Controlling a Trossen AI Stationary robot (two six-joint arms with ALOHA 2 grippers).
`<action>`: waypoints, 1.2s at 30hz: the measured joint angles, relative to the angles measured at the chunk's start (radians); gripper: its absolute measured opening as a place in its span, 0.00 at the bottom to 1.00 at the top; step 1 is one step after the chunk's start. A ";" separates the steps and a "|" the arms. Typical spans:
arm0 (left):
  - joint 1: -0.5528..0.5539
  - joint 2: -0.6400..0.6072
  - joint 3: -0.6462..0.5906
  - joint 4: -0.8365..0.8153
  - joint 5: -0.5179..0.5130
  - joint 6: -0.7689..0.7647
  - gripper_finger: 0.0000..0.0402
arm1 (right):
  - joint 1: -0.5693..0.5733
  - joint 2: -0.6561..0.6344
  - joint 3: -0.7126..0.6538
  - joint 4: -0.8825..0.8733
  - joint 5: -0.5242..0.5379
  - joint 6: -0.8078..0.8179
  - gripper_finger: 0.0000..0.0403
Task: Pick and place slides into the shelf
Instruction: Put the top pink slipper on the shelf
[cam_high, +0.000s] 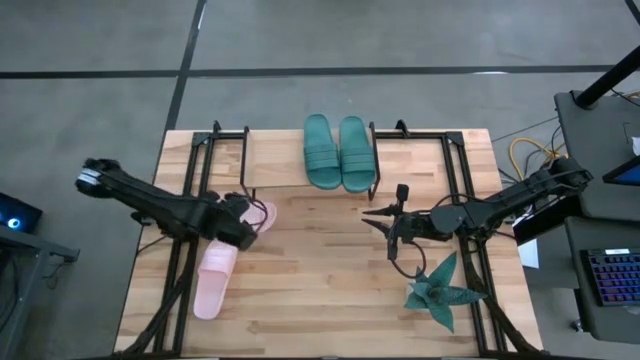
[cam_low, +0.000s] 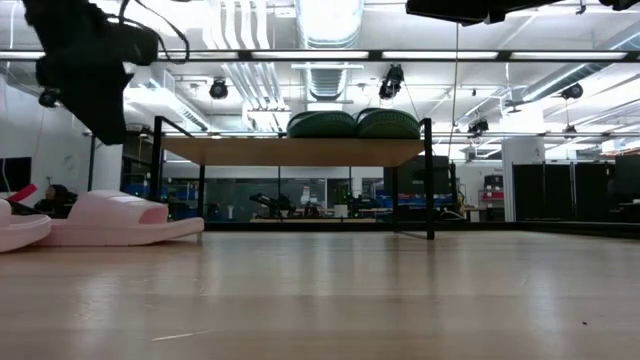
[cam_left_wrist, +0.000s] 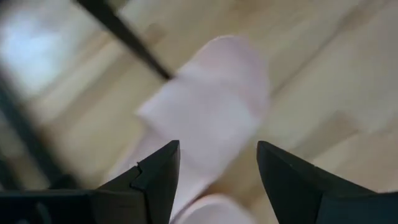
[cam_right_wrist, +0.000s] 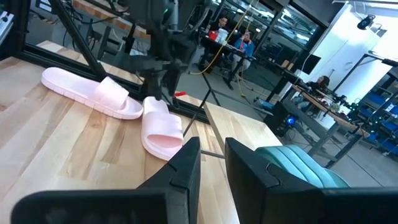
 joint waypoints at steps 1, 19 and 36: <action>0.000 -0.038 -0.032 0.052 0.006 0.000 0.49 | 0.000 0.000 0.000 0.000 0.000 0.000 0.16; -0.002 -0.297 -0.367 0.220 0.033 -0.281 0.49 | 0.000 0.000 0.000 0.000 0.000 -0.018 0.15; -0.002 -0.186 -0.385 0.304 -0.017 -0.254 0.49 | 0.000 0.000 0.000 0.000 0.000 -0.018 0.15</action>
